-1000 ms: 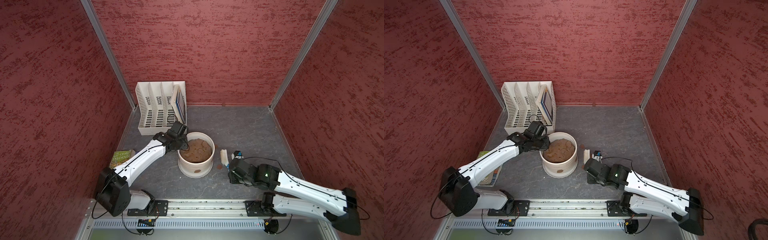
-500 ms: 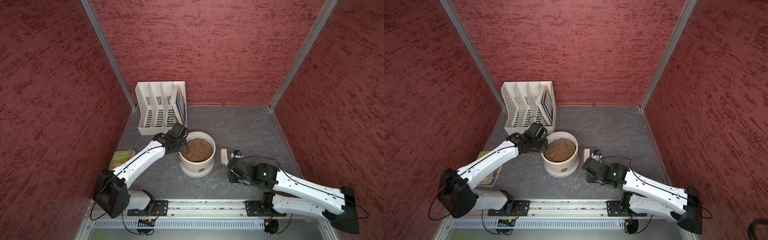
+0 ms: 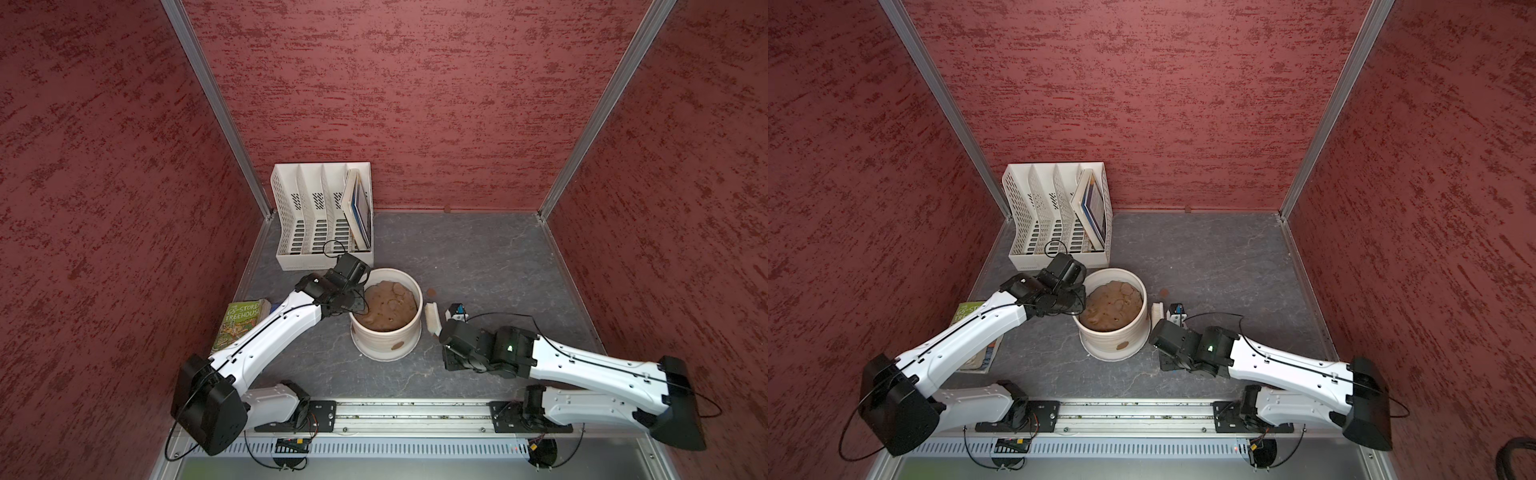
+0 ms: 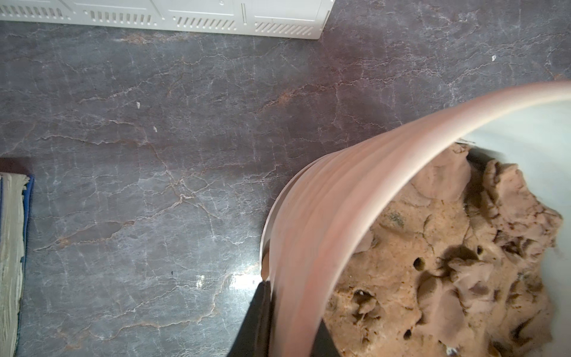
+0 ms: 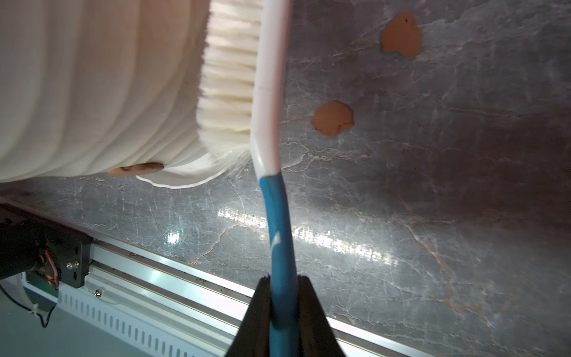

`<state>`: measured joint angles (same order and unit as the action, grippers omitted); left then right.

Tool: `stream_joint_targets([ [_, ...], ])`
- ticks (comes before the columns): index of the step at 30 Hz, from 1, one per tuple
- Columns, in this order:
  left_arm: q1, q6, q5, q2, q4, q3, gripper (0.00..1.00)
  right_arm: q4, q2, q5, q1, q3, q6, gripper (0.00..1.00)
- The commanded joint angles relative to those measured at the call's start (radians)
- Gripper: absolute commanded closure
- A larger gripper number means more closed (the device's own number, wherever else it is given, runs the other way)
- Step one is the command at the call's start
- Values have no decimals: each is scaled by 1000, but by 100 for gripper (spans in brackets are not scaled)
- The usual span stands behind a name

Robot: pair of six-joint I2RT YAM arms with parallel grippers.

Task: Scrub the dried mud off the ceramic pot
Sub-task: Rotate the pot on the tray, then brush off the soil from the pot.

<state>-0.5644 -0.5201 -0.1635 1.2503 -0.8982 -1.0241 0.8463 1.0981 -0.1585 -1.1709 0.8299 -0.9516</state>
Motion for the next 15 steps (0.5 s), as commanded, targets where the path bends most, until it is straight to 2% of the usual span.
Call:
stream_joint_targets([
  [1, -9, -64, 87, -43, 70, -10, 100, -70, 2, 26, -11, 23, 22, 100],
  [5, -9, -47, 97, -41, 88, -5, 99, -80, 11, 32, -11, 17, 24, 100],
  [7, -6, -34, 87, -36, 100, -10, 81, -73, 10, 26, -10, 17, 20, 100],
  [9, 3, -18, 80, -31, 114, -16, 69, -57, 3, 15, -11, 19, 15, 100],
  [12, 24, -6, 82, -21, 151, -19, 61, -30, -17, -13, -11, 23, 11, 100],
  [15, 43, 3, 92, 9, 168, -34, 60, 4, -46, -35, -9, 19, 5, 100],
])
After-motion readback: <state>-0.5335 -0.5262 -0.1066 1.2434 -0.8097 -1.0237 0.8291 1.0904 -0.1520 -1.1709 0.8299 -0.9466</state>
